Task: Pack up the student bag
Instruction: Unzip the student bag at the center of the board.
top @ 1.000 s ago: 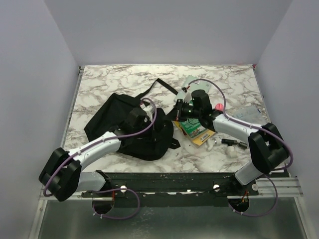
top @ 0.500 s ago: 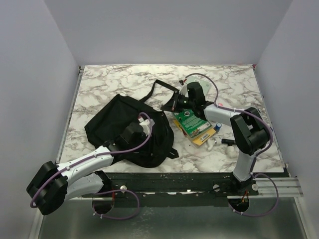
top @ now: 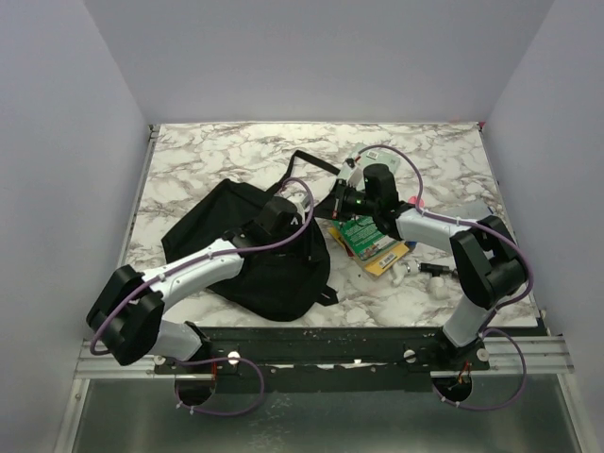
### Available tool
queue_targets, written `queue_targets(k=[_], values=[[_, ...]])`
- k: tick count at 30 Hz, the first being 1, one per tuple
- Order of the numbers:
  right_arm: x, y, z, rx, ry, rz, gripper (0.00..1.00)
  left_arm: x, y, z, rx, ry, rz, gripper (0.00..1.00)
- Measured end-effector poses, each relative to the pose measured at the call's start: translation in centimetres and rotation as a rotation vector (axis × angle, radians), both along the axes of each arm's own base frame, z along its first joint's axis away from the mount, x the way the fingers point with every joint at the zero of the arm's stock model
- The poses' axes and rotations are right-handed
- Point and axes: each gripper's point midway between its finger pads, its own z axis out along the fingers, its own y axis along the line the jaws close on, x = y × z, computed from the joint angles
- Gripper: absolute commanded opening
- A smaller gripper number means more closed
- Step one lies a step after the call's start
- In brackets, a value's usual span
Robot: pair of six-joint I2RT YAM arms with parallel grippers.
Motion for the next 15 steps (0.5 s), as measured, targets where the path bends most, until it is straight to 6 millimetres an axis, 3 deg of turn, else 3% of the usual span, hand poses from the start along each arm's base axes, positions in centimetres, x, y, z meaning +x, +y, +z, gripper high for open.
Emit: queue_targets(k=[3, 6, 10, 15], values=[[-0.1, 0.1, 0.1, 0.006, -0.001, 0.005, 0.01, 0.3, -0.1, -1.9, 0.041, 0.043, 0.002, 0.12], [-0.1, 0.2, 0.2, 0.009, 0.003, 0.006, 0.01, 0.1, -0.1, -3.4, 0.066, 0.077, 0.002, 0.04], [0.8, 0.8, 1.2, 0.021, -0.018, 0.008, 0.01, -0.9, 0.4, -5.1, 0.074, 0.118, 0.002, 0.0], [4.1, 2.2, 1.6, 0.01, -0.048, -0.011, 0.01, -2.3, 1.0, -6.9, 0.066, 0.176, 0.009, 0.0]])
